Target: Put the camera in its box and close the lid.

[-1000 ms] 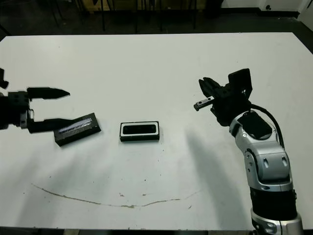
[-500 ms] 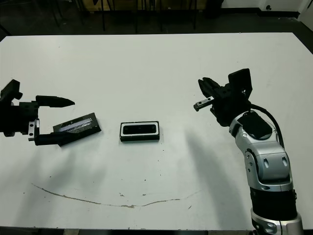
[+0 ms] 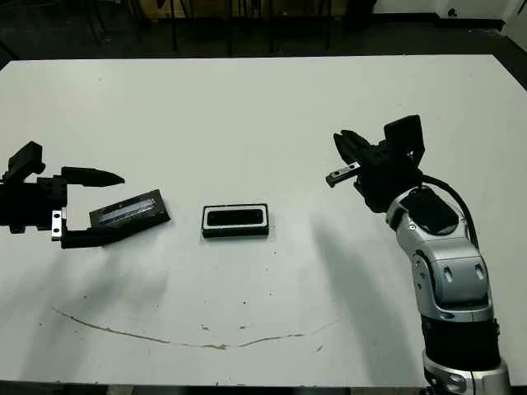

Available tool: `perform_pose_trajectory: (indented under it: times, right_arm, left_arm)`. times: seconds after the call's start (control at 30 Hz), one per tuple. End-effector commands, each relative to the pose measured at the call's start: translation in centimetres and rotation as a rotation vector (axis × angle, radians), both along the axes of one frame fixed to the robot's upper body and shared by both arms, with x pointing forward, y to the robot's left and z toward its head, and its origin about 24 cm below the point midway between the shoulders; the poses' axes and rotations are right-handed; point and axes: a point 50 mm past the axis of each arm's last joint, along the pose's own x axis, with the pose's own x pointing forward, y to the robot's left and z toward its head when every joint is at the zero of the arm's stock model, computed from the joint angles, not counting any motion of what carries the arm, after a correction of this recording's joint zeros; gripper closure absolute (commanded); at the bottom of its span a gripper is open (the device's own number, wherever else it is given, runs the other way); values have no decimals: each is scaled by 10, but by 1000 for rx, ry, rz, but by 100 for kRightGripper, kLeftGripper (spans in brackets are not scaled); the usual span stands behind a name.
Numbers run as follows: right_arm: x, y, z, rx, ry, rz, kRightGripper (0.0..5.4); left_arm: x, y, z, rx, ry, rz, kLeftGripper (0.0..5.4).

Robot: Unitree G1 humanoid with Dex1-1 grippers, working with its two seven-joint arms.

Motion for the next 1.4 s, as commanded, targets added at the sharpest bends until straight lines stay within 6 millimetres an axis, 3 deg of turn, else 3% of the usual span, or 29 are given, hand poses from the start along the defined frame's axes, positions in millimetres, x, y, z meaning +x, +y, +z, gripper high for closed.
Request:
perform_pose_trajectory:
  times: [0.03, 0.6, 1.4]
  right_arm:
    - [-1, -4, -7, -16, 25, -15, 540]
    - [-1, -5, -8, -3, 38, -16, 540]
    - [0, -7, -7, -8, 39, -3, 540]
  left_arm:
    - [-3, 1, -9, 32, 38, 1, 1]
    - [-5, 10, -34, 81, 101, 60, 1]
    - [-9, 23, -51, 26, 171, 223, 1]
